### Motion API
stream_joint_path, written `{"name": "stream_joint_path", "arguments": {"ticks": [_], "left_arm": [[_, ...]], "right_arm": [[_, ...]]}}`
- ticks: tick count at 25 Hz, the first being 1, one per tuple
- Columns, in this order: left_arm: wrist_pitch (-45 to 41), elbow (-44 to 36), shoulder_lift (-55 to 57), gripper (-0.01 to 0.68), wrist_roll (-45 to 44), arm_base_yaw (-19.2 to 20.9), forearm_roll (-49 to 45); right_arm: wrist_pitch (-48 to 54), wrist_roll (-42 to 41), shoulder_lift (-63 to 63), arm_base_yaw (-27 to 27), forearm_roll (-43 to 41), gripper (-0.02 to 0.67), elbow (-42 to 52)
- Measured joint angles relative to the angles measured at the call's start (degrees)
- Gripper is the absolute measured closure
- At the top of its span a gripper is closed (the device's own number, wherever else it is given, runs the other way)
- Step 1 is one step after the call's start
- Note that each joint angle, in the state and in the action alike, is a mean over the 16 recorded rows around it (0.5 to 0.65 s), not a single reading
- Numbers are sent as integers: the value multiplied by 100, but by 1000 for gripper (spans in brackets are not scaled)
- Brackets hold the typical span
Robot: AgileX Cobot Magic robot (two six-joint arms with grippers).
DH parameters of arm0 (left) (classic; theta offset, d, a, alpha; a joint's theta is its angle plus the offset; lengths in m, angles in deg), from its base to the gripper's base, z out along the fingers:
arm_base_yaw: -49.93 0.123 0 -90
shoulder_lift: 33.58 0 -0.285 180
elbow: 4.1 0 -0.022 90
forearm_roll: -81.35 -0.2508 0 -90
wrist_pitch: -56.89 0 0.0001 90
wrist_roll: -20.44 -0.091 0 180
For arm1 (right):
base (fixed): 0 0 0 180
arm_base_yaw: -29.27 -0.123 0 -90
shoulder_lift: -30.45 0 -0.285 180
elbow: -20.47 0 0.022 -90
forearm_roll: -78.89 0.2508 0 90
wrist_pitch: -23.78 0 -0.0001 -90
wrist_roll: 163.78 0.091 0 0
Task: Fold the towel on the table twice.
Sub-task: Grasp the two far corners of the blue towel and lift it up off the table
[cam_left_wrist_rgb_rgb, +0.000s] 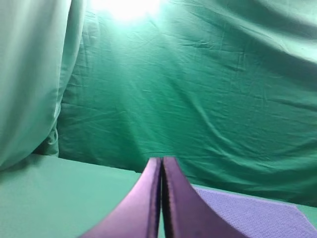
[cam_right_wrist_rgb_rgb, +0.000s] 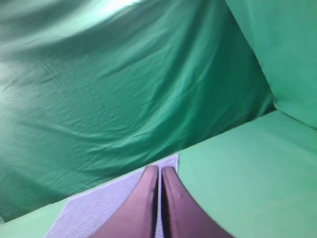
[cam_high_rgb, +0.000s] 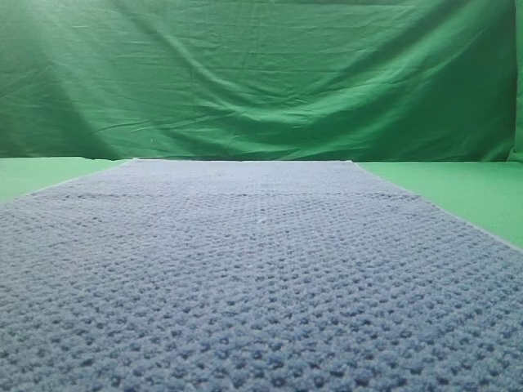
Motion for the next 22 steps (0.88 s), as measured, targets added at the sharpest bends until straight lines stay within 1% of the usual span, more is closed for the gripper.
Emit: {"name": "stream_joint_path", "arguments": {"ticks": [7, 13, 16, 22], "left_arm": [[-1038, 780, 640, 673, 28, -493, 88], [-1425, 997, 972, 673, 29, -918, 256], [-1547, 1067, 1065, 673, 29, -1044, 323], [-1870, 1319, 1415, 673, 29, -1159, 353]], "right_arm": [[981, -508, -1034, -12, -42, 649, -838], [1602, -839, -1727, -27, 30, 649, -1265], [1846, -988, -1962, -35, 84, 649, -1495], [2204, -1094, -2427, -43, 68, 649, -2078]]}}
